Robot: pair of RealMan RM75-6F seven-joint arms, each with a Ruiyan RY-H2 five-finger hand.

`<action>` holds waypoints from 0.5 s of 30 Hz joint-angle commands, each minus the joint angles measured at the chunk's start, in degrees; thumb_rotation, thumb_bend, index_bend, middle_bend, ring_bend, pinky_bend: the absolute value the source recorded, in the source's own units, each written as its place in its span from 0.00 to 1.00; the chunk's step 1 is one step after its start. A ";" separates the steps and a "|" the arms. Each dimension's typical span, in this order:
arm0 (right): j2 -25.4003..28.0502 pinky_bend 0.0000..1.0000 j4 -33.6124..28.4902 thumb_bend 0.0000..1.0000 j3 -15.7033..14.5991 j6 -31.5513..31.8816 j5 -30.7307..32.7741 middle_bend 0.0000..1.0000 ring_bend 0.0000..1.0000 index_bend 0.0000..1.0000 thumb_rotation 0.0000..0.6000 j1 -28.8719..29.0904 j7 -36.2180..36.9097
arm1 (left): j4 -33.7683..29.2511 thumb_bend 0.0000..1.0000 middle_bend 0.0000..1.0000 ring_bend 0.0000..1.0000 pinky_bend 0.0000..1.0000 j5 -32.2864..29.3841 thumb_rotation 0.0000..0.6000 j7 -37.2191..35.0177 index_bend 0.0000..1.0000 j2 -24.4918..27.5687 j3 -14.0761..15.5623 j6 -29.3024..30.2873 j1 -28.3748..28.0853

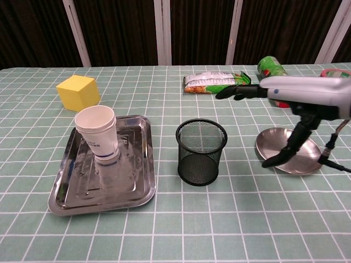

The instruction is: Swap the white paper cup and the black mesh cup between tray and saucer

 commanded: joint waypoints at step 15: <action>-13.28 0.09 5.66 0.01 2.20 0.69 14.10 0.14 0.24 0.10 1.00 9.47 -12.73 | 1.35 0.09 0.00 0.00 0.05 -0.93 1.00 -2.17 0.20 -0.68 -2.96 -0.75 1.19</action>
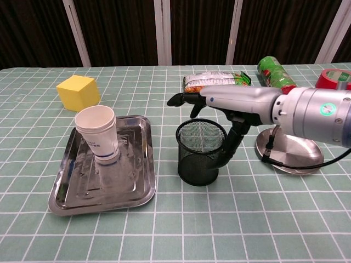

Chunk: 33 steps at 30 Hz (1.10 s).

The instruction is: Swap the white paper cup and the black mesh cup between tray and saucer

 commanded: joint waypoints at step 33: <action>14.40 0.35 -0.84 0.24 -1.46 8.07 1.84 0.38 0.56 0.34 1.00 -3.35 2.86 | 0.23 0.09 0.01 0.00 0.05 -0.58 1.00 -0.06 0.21 -0.69 -3.10 -1.29 1.55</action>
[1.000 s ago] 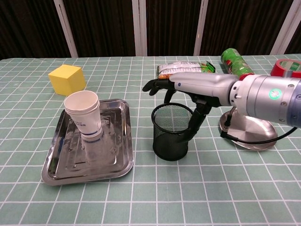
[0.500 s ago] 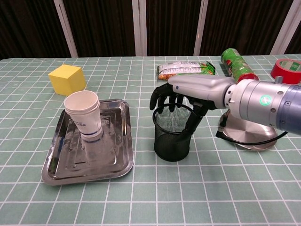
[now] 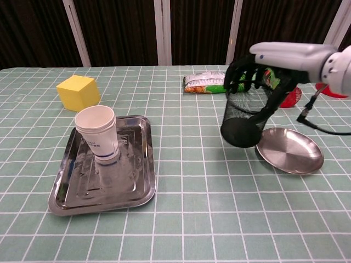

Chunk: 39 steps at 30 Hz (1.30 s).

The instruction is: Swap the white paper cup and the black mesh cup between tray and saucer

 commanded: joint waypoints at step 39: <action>2.78 0.14 11.39 0.01 -4.43 -4.37 -3.60 0.27 0.29 0.17 1.00 -5.17 15.22 | -0.79 0.09 0.01 0.00 0.06 -1.08 1.00 0.95 0.21 -0.51 -2.01 -0.45 1.25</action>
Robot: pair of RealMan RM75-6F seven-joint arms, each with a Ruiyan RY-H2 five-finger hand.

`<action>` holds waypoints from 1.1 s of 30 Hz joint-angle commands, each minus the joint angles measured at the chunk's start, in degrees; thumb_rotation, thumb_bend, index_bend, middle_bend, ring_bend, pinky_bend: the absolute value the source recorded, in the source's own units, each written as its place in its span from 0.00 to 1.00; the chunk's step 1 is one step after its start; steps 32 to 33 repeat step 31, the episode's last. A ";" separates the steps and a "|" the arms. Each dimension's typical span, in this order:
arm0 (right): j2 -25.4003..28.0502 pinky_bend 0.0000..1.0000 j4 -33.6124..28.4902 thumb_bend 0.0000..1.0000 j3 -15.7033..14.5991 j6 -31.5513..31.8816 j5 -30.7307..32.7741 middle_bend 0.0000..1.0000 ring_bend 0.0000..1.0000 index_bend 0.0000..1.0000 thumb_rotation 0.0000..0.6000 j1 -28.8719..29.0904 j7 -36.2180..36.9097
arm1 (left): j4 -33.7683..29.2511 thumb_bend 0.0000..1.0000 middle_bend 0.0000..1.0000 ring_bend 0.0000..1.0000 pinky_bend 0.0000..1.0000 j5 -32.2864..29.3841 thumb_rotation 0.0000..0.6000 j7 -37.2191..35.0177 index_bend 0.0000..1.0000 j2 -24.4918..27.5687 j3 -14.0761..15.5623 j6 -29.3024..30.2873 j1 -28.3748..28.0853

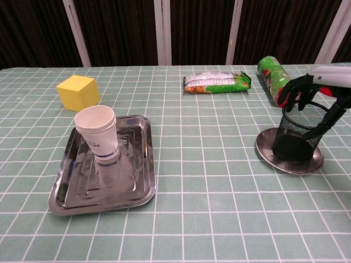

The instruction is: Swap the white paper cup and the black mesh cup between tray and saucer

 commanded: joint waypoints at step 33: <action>7.81 0.00 -6.76 0.00 -9.99 46.88 -17.04 0.02 0.00 0.00 1.00 -31.78 -8.22 | -11.10 0.09 0.01 0.00 0.07 0.12 1.00 6.76 0.21 7.26 5.30 -2.55 3.82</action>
